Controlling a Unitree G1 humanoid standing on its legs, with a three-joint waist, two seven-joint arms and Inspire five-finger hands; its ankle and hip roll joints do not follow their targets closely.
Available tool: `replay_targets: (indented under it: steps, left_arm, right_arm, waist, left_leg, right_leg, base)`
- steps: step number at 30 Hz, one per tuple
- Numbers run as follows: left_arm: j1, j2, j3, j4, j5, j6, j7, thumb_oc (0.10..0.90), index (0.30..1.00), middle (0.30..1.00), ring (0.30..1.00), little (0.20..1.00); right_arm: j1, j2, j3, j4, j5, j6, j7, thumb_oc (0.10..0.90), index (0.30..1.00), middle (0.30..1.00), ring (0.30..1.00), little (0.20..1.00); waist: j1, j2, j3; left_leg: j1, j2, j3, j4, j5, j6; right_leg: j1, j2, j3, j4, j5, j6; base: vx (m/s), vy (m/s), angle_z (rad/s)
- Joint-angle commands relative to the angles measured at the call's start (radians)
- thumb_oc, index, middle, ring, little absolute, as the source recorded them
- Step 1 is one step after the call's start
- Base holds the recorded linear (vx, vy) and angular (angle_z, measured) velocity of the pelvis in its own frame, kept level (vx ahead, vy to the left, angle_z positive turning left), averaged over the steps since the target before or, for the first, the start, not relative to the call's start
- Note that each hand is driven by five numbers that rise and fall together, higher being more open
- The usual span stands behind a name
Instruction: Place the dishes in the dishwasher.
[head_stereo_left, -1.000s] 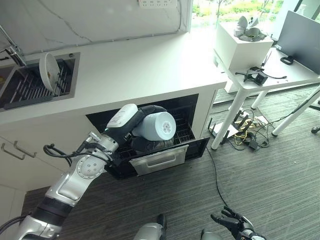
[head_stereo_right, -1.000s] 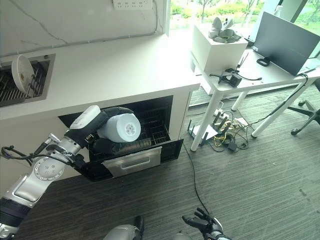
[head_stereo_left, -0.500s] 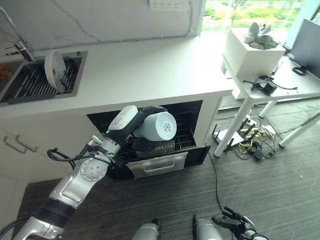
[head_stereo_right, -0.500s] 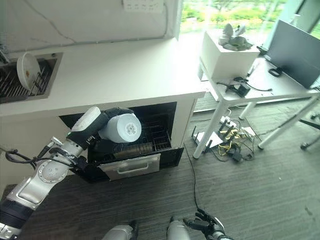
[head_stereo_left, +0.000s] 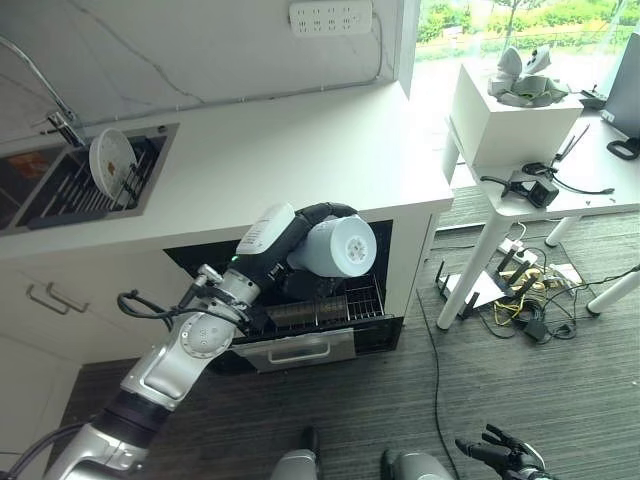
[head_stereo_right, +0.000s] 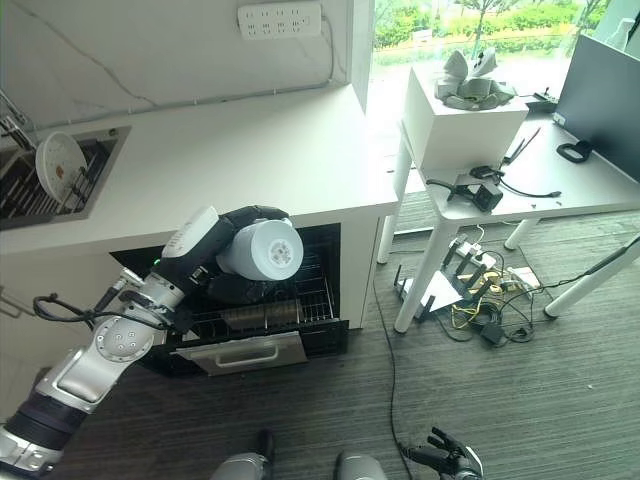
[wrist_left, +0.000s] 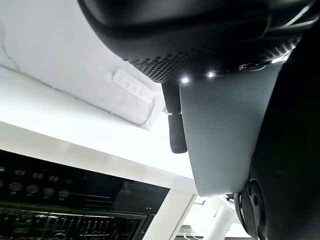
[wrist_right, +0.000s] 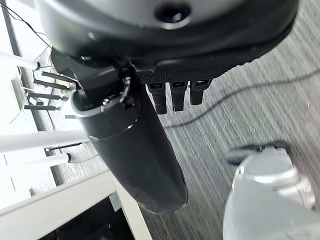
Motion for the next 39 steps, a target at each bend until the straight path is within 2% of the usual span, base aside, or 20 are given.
replay_targets:
  steps: [1,4,9,12,20,23,24,25,26,27,32,36,39]
  left_arm:
    - [-0.104,-0.011,0.092,-0.056,-0.027,-0.053,0.069,0.4,0.3,0.3,0.3,0.3]
    - [-0.098,-0.011,0.093,-0.058,-0.029,-0.056,0.06,0.4,0.3,0.3,0.3,0.3]
    - [-0.076,0.0,0.102,-0.074,-0.05,-0.038,0.063,0.4,0.3,0.3,0.3,0.3]
    - [-0.045,0.007,0.127,-0.082,-0.065,-0.031,0.067,0.4,0.3,0.3,0.3,0.3]
    - [0.042,0.004,0.197,-0.071,-0.109,-0.047,0.073,0.4,0.3,0.3,0.3,0.3]
    - [0.061,-0.003,0.206,-0.072,-0.119,-0.043,0.078,0.4,0.3,0.3,0.3,0.3]
    - [0.09,-0.027,0.22,-0.068,-0.159,-0.037,0.075,0.4,0.3,0.3,0.3,0.3]
    - [0.115,-0.052,0.229,-0.065,-0.224,-0.039,0.059,0.4,0.3,0.3,0.3,0.3]
    - [0.139,-0.093,0.232,-0.061,-0.358,-0.033,0.018,0.4,0.3,0.3,0.3,0.3]
    - [0.177,-0.178,0.23,-0.054,-0.485,-0.007,-0.017,0.4,0.3,0.3,0.3,0.3]
    - [0.218,-0.286,0.171,-0.001,-0.529,-0.025,0.025,0.4,0.3,0.3,0.3,0.3]
    - [0.209,-0.308,0.145,0.027,-0.576,-0.017,0.051,0.4,0.3,0.3,0.3,0.3]
    - [0.203,-0.336,0.118,0.036,-0.623,-0.005,0.044,0.4,0.3,0.3,0.3,0.3]
  right_arm:
    - [0.019,0.019,0.03,-0.042,0.004,-0.046,0.007,0.8,0.9,0.9,0.9,0.9]
    - [0.022,0.028,0.036,-0.05,0.015,-0.056,0.001,0.8,0.9,0.9,0.9,0.9]
    - [0.036,0.027,0.019,-0.124,0.097,-0.129,-0.005,0.8,0.9,0.9,0.9,0.9]
    - [0.055,0.017,-0.01,-0.229,0.15,-0.185,-0.024,0.8,0.9,0.9,0.9,0.9]
    - [0.123,-0.018,-0.111,-0.541,0.114,-0.326,-0.037,0.8,0.9,0.9,0.9,0.9]
    - [0.139,-0.023,-0.131,-0.624,0.116,-0.325,-0.039,0.8,0.9,0.9,0.9,0.9]
    - [0.156,-0.022,-0.158,-0.728,0.113,-0.333,-0.037,0.8,0.9,0.9,0.9,0.9]
    - [0.166,-0.017,-0.167,-0.812,0.103,-0.33,-0.036,0.8,0.9,0.9,0.9,0.9]
    - [0.177,-0.013,-0.164,-0.894,0.089,-0.327,-0.041,0.8,0.9,0.9,0.9,0.9]
    - [0.187,-0.015,-0.16,-1.002,0.077,-0.339,-0.029,0.8,0.9,0.9,0.9,0.9]
    - [0.187,-0.071,-0.144,-1.235,0.083,-0.328,0.026,0.8,0.9,0.9,0.9,0.9]
    - [0.169,-0.101,-0.108,-1.364,0.123,-0.318,0.123,0.8,0.9,0.9,0.9,0.9]
    - [0.13,-0.129,-0.047,-1.452,0.103,-0.275,0.202,0.8,0.9,0.9,0.9,0.9]
  waist:
    - [0.004,-0.011,-0.065]
    - [0.007,-0.014,-0.071]
    - [0.005,-0.023,-0.082]
    - [-0.004,-0.032,-0.087]
    - [-0.028,-0.055,-0.102]
    - [-0.035,-0.059,-0.104]
    - [-0.043,-0.064,-0.106]
    - [-0.047,-0.068,-0.108]
    - [-0.05,-0.072,-0.108]
    - [-0.056,-0.077,-0.108]
    - [-0.075,-0.086,-0.11]
    - [-0.083,-0.087,-0.108]
    - [-0.076,-0.087,-0.11]
  left_leg:
    - [-0.011,-0.009,0.014,0.111,-0.22,0.017]
    - [-0.006,-0.004,0.028,0.111,-0.229,0.021]
    - [0.0,0.005,0.052,0.111,-0.244,0.025]
    - [0.001,0.011,0.07,0.111,-0.249,0.021]
    - [0.009,0.024,0.11,0.111,-0.269,0.021]
    - [0.011,0.022,0.111,0.111,-0.273,0.025]
    - [0.016,0.02,0.115,0.111,-0.276,0.027]
    - [0.02,0.019,0.119,0.111,-0.279,0.029]
    - [0.024,0.019,0.122,0.111,-0.281,0.032]
    - [0.03,0.02,0.127,0.111,-0.283,0.035]
    - [0.053,0.027,0.158,0.111,-0.288,0.038]
    - [0.063,0.028,0.169,0.111,-0.288,0.038]
    - [0.068,0.026,0.171,0.111,-0.289,0.037]
  right_leg:
    - [0.038,-0.099,-0.024,-0.052,-0.043,0.124]
    - [0.036,-0.109,-0.029,-0.052,-0.04,0.132]
    - [0.02,-0.124,-0.027,-0.052,-0.034,0.147]
    - [-0.004,-0.135,-0.025,-0.052,-0.026,0.157]
    - [-0.04,-0.159,-0.025,-0.052,-0.008,0.178]
    - [-0.042,-0.159,-0.02,-0.052,-0.008,0.179]
    - [-0.044,-0.16,-0.016,-0.052,-0.007,0.182]
    - [-0.044,-0.162,-0.014,-0.052,-0.006,0.184]
    - [-0.045,-0.163,-0.011,-0.052,-0.004,0.183]
    - [-0.047,-0.164,-0.007,-0.052,-0.003,0.183]
    - [-0.049,-0.162,0.01,-0.052,0.008,0.181]
    - [-0.053,-0.164,0.017,-0.052,0.015,0.182]
    - [-0.051,-0.167,0.015,-0.052,0.015,0.182]
  base:
    - [0.07,0.053,-0.06]
    - [0.01,0.008,-0.01]
    - [0.01,-0.008,-0.1]
    - [0.0,0.0,0.0]
    - [0.01,-0.008,-0.24]
    - [0.01,0.006,-0.03]
    - [0.02,0.009,-0.07]
    - [0.02,0.006,-0.11]
    - [0.01,-0.006,-0.1]
    - [0.01,-0.004,-0.12]
    - [0.02,0.007,-0.38]
    - [0.0,-0.001,-0.35]
    - [0.02,-0.003,-0.19]
